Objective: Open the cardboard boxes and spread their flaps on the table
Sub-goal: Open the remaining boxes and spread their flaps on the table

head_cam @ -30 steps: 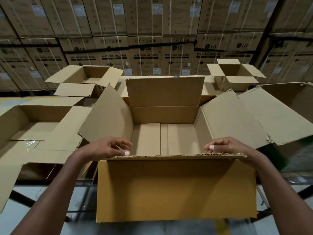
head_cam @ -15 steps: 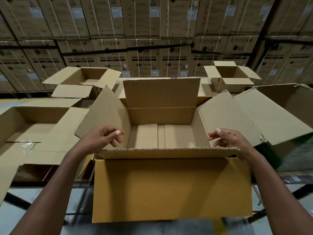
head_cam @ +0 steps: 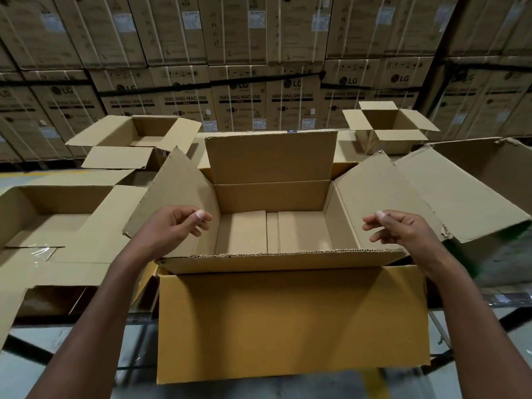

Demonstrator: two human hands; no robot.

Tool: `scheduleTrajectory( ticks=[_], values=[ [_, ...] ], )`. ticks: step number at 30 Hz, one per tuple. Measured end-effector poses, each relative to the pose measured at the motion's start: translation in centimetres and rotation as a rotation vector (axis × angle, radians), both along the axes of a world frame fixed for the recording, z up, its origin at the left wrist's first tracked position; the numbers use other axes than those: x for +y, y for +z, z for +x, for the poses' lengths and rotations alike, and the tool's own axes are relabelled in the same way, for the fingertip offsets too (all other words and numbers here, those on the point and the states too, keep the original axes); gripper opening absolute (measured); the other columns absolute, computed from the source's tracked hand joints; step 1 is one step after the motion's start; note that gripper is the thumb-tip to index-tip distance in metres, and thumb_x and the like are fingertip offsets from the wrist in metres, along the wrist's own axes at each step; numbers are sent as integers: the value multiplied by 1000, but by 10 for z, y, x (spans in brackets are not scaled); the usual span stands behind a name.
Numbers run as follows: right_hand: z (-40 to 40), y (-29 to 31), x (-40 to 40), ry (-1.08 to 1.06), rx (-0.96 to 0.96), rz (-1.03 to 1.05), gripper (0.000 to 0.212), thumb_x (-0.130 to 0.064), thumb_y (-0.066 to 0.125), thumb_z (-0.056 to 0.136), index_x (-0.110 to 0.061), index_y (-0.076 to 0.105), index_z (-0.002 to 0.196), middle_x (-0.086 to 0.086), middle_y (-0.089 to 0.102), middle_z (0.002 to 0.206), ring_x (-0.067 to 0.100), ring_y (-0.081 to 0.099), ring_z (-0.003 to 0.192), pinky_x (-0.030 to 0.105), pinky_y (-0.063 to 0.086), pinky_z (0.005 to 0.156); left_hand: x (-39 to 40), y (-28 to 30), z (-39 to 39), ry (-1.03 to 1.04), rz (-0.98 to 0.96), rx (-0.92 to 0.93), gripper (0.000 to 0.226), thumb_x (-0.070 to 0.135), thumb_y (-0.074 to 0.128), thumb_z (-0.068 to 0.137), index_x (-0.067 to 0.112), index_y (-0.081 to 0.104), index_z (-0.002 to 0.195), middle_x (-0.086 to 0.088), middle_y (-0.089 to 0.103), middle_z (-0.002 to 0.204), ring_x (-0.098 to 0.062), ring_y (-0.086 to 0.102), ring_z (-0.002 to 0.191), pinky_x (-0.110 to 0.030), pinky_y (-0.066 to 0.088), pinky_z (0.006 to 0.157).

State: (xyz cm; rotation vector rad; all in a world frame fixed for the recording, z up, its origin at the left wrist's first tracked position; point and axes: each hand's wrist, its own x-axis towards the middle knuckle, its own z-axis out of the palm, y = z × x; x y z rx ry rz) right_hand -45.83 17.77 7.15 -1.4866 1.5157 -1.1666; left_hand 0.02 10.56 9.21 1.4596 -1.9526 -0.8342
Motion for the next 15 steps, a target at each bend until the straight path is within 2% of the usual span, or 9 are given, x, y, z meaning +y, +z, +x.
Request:
scheduleTrajectory(
  ticks=[2,4,6,9,12,15],
  values=[
    [3,9,-1,-31,31,-19,31,-42,59,96,-19,75,109,-2,77,100,22,72,87,43,56,87,0,4,-7,14,-37,-5,24,41,51,102,34,73,110,12,73,106,-1,68,95,-28,52,78],
    [6,17,-1,-68,86,-52,19,-27,58,99,-22,75,106,-6,77,98,18,72,87,43,56,86,1,8,-14,38,-86,-5,21,42,53,101,40,69,115,15,68,113,-3,62,106,-28,49,81],
    [11,26,-1,-90,112,-78,16,-25,61,98,-24,76,104,-7,77,97,17,70,92,42,56,85,4,14,-22,61,-132,15,25,40,56,101,42,65,123,17,61,120,-6,57,112,-26,48,82],
    [17,35,1,-114,140,-112,13,-28,64,96,-29,76,101,-9,76,100,15,68,98,38,55,85,9,19,-33,88,-203,45,33,37,57,101,38,60,133,17,56,130,-5,54,117,-15,43,77],
    [28,41,5,-127,175,-151,14,-31,65,96,-31,77,103,-13,75,103,9,66,102,35,54,88,16,21,-39,118,-267,83,34,36,58,101,37,60,135,10,57,139,-7,55,119,-14,43,79],
    [44,49,8,-138,214,-224,16,-30,64,97,-29,75,108,-13,73,106,3,63,104,29,53,85,31,24,-41,171,-322,149,32,33,58,101,34,61,133,5,59,140,-8,57,118,-14,44,80]
  ],
)
